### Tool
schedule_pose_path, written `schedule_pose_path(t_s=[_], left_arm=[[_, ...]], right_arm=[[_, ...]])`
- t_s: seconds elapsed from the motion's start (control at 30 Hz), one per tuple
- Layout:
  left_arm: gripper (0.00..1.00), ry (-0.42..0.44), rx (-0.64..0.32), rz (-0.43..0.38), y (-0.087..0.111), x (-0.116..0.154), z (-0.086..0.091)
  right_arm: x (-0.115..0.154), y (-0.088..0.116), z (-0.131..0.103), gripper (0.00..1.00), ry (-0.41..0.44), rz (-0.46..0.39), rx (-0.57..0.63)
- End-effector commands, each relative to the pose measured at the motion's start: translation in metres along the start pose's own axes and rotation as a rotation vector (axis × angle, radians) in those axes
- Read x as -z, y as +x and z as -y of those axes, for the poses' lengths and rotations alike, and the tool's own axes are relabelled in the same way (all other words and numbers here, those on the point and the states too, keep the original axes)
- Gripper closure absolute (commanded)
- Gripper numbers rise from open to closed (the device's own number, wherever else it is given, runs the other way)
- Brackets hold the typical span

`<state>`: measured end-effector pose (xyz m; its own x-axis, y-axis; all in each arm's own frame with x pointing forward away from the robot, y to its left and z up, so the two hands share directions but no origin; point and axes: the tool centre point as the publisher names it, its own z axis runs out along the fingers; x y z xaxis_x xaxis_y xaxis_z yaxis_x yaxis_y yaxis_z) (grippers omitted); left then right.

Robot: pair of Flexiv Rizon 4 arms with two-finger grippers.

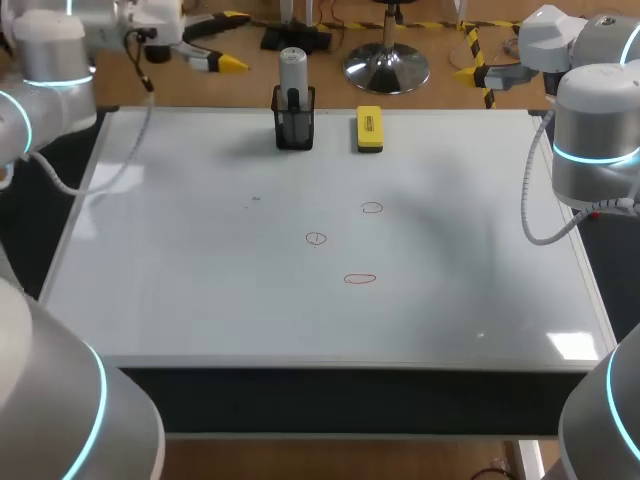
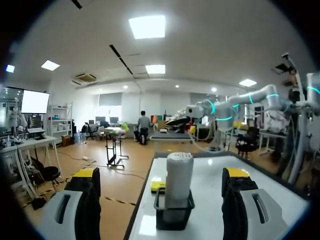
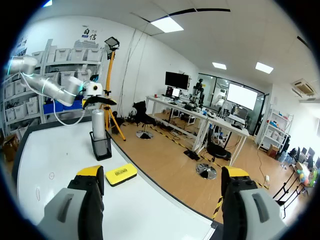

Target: Pick up the inspection probe, press it on each red-marked spot on the whiteboard one by one, put down the probe, pick up the eraser, and wipe off all the red marks.

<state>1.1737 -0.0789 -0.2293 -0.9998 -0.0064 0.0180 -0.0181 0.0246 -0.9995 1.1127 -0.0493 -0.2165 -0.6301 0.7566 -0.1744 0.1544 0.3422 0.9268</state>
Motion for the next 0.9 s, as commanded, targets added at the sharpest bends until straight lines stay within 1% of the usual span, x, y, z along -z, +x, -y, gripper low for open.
schedule_pose_path(t_s=[0.03, 0.27, 0.5, 0.6, 0.77, 0.9], left_arm=[[0.0, 0.01, 0.013, -0.106, -0.002, -0.005, -0.007], [0.0, 0.022, 0.029, -0.065, 0.007, -0.013, -0.01], [0.0, 0.017, 0.061, -0.023, 0.024, -0.024, -0.015], [0.0, 0.017, 0.067, -0.027, 0.032, -0.031, -0.016], [0.0, 0.03, 0.072, -0.022, 0.037, -0.038, -0.017], [0.0, 0.061, 0.049, -0.001, 0.039, -0.04, -0.019]], right_arm=[[0.0, 0.0, 0.0, 0.0, 0.001, -0.001, 0.0], [0.0, 0.0, 0.0, 0.0, 0.001, -0.001, 0.0], [0.0, 0.0, 0.0, 0.0, 0.001, -0.001, 0.0], [0.0, 0.0, 0.0, 0.0, 0.001, -0.001, 0.0], [0.0, 0.0, 0.0, 0.0, 0.001, -0.001, 0.0], [0.0, 0.0, 0.0, 0.0, 0.001, -0.001, 0.0]])
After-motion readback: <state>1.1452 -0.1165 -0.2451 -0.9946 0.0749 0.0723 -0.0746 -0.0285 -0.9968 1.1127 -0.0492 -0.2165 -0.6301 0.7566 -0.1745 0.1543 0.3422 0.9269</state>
